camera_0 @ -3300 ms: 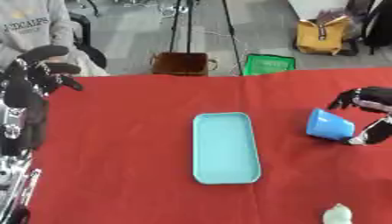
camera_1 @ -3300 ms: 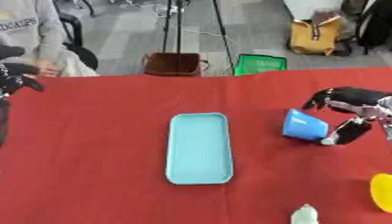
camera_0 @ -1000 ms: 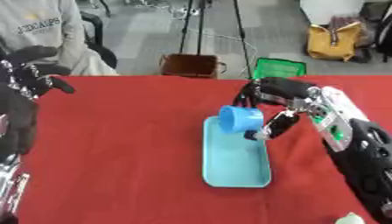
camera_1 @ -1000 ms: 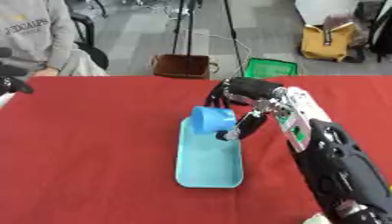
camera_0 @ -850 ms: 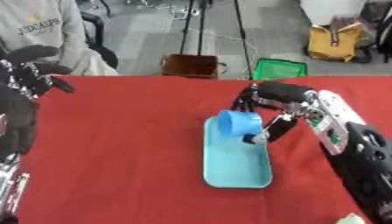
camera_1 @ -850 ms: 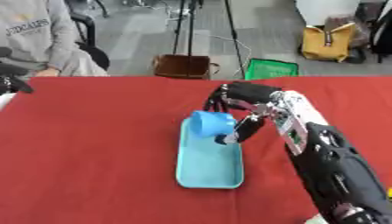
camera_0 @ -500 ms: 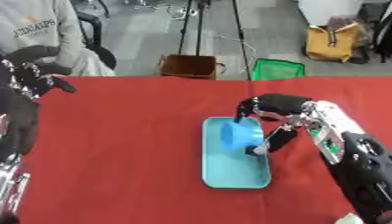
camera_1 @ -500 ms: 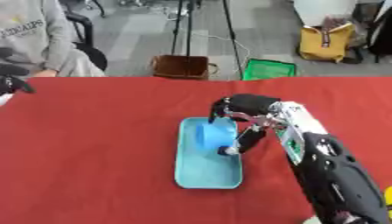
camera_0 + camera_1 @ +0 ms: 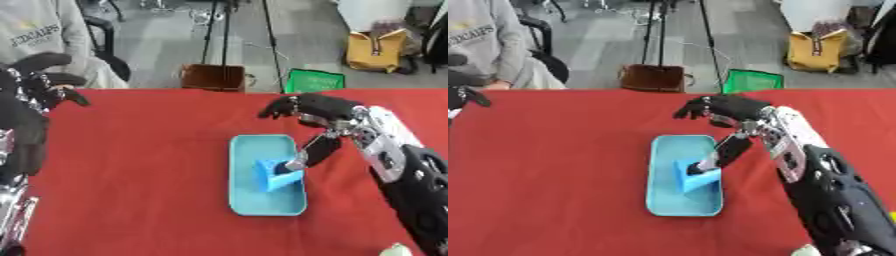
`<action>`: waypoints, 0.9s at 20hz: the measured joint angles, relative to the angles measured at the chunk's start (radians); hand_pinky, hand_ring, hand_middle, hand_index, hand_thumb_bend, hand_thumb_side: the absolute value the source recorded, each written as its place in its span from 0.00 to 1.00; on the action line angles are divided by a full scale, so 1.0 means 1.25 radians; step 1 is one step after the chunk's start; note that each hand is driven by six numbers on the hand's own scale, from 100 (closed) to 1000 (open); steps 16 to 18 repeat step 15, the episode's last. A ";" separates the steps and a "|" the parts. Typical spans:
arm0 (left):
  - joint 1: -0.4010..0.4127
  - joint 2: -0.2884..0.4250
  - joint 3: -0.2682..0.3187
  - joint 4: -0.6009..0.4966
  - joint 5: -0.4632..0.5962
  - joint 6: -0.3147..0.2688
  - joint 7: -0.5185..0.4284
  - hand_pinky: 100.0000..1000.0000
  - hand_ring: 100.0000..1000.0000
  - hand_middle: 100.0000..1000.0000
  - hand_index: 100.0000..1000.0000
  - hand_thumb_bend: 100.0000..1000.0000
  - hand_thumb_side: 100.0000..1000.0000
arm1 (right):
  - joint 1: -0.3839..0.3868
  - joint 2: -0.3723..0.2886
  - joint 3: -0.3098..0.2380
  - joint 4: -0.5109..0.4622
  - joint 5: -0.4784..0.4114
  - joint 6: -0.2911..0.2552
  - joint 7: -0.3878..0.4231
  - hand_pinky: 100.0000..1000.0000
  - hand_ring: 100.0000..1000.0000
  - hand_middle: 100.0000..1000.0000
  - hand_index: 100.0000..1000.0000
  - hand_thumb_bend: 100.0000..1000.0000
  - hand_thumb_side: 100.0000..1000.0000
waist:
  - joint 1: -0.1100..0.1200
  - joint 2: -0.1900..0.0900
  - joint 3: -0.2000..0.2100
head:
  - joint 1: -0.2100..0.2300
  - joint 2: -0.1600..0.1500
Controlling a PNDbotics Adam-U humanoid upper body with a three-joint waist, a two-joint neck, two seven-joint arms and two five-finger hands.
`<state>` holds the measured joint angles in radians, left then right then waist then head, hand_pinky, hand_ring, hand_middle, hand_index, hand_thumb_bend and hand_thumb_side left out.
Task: Pick up objects on the table and place them in the box.
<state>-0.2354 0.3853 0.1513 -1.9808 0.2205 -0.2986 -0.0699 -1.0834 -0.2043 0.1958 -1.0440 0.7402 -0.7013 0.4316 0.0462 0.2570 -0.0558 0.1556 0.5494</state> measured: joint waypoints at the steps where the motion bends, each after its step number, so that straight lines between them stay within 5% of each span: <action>1: 0.000 0.000 0.000 0.000 0.000 0.000 0.000 0.47 0.62 0.71 0.79 0.52 0.73 | 0.000 -0.007 -0.002 -0.017 -0.026 0.000 0.000 0.66 0.74 0.77 0.92 0.62 0.48 | 0.000 0.000 0.000 | 0.001 0.000; 8: 0.019 0.000 0.005 0.000 -0.008 0.006 0.006 0.46 0.62 0.71 0.79 0.51 0.74 | 0.052 -0.079 -0.016 -0.150 -0.169 -0.029 -0.029 0.66 0.76 0.80 0.91 0.61 0.42 | -0.004 -0.003 -0.040 | 0.024 0.004; 15: 0.039 0.000 0.010 0.000 -0.025 0.014 0.014 0.46 0.62 0.71 0.78 0.51 0.75 | 0.163 -0.214 -0.054 -0.219 -0.239 -0.027 -0.027 0.63 0.73 0.77 0.89 0.60 0.41 | -0.006 -0.008 -0.073 | 0.049 0.017; 18: 0.039 0.000 0.010 0.000 -0.025 0.014 0.014 0.46 0.62 0.71 0.78 0.51 0.75 | 0.163 -0.214 -0.054 -0.219 -0.239 -0.027 -0.027 0.63 0.73 0.77 0.89 0.60 0.41 | -0.006 -0.008 -0.073 | 0.049 0.017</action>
